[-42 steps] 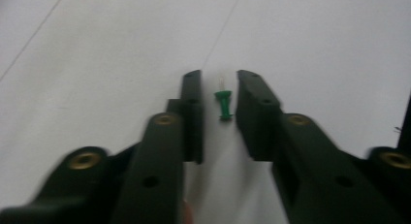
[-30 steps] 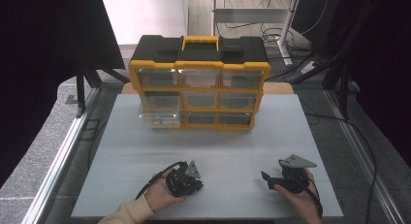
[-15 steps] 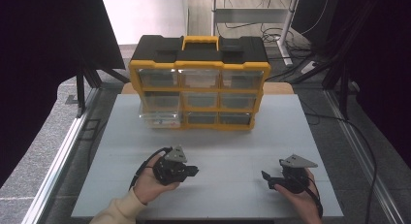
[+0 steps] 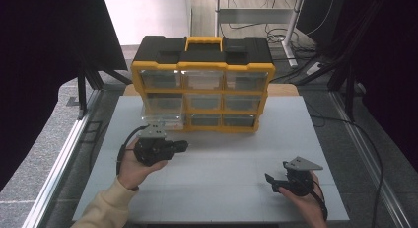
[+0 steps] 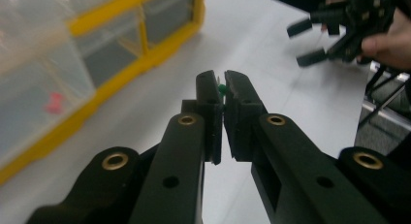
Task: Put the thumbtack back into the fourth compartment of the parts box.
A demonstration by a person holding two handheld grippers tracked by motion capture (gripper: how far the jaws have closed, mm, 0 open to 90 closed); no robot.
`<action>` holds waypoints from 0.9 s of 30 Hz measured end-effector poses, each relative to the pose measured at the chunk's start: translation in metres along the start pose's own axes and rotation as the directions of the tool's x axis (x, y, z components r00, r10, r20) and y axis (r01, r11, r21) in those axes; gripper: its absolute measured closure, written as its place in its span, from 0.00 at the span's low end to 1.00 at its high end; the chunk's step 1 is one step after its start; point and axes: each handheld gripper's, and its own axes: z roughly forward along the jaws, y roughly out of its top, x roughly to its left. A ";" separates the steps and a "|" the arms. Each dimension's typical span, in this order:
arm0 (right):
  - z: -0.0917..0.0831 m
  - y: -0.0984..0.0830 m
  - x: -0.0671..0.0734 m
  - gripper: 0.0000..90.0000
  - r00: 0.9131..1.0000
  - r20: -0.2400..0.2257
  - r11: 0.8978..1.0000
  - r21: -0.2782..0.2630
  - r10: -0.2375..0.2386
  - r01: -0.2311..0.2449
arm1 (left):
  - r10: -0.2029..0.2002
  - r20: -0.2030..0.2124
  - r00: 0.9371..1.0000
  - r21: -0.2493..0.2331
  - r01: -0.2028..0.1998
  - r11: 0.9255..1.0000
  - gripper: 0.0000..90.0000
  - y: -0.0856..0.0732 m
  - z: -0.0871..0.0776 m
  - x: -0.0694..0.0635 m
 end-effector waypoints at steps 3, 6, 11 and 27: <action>0.000 0.000 0.000 0.20 1.000 0.000 1.000 0.001 0.002 -0.002 | -0.014 -0.003 1.000 -0.020 0.014 1.000 0.95 0.006 -0.006 0.007; -0.001 0.000 -0.001 0.20 1.000 -0.001 1.000 -0.002 0.009 -0.009 | -0.019 -0.015 1.000 -0.029 0.019 0.999 0.95 0.011 -0.008 0.014; -0.003 -0.001 -0.002 0.20 1.000 -0.004 1.000 -0.014 0.016 -0.016 | -0.040 -0.039 0.998 -0.045 0.038 0.998 0.95 0.021 -0.011 0.026; -0.003 0.004 -0.006 0.20 0.999 -0.019 0.998 -0.047 0.036 -0.037 | -0.159 -0.144 0.977 -0.149 0.137 0.979 0.94 0.048 -0.018 0.079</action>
